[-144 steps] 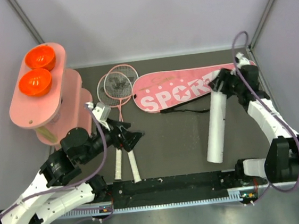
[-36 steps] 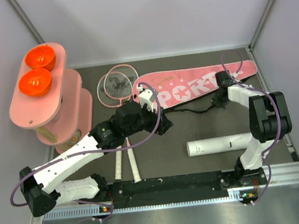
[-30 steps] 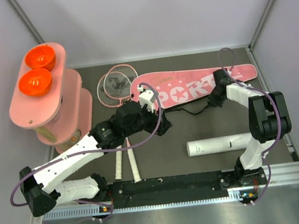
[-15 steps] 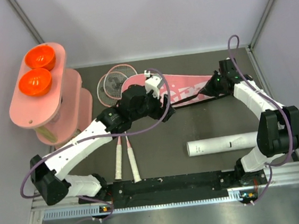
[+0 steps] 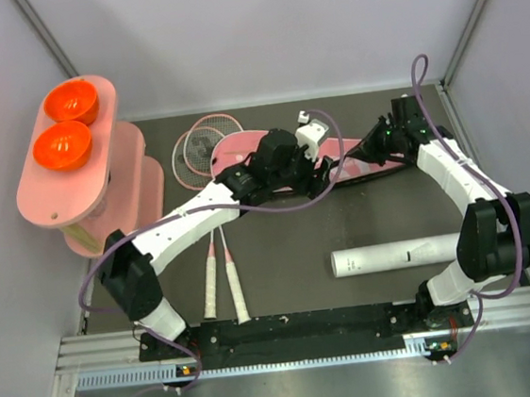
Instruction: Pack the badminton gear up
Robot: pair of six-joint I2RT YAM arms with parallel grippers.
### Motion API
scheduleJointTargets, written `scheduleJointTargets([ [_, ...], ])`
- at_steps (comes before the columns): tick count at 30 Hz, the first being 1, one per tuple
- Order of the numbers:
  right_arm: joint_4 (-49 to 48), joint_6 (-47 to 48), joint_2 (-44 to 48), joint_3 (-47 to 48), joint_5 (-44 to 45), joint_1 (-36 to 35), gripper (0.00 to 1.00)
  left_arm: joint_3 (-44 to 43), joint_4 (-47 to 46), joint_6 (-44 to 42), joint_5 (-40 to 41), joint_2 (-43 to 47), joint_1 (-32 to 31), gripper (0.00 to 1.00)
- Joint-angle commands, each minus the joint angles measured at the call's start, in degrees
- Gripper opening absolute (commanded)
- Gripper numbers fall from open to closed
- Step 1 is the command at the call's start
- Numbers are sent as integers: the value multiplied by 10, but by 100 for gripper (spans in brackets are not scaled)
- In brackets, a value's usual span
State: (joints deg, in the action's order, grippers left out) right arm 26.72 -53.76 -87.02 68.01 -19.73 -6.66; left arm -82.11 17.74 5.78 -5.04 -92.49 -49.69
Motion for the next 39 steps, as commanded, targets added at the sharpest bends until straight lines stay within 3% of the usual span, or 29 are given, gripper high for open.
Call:
scheduleJointTargets([
  [1,-11,-12,34,40,-32,-6,0,-35,-39,-43,20,-27,4,75],
  [5,-11,-14,41,40,-37,-6,0,-46,-53,-46,45,-55,7,74],
  [8,-11,-14,43,42,-38,-6,0,-47,-48,18,153,-49,13,55],
  [9,-11,-14,43,44,-38,-6,0,-32,-49,60,154,-40,17,53],
  [13,-11,-17,40,52,-45,-6,0,82,-150,135,80,44,27,62],
  [17,-18,-43,37,61,-52,-6,0,192,-230,223,64,141,28,71],
  [20,-23,-60,36,70,-54,-6,0,241,-243,299,64,165,28,72],
  [25,-28,-81,43,76,-59,-6,0,266,-236,376,51,149,35,75],
  [28,-37,-103,48,69,-64,-6,0,291,-286,440,13,127,38,71],
  [33,-54,-134,62,61,-61,-6,0,351,-476,527,-3,77,42,62],
  [39,-55,-144,69,64,-56,-6,0,360,-575,576,36,-11,44,61],
])
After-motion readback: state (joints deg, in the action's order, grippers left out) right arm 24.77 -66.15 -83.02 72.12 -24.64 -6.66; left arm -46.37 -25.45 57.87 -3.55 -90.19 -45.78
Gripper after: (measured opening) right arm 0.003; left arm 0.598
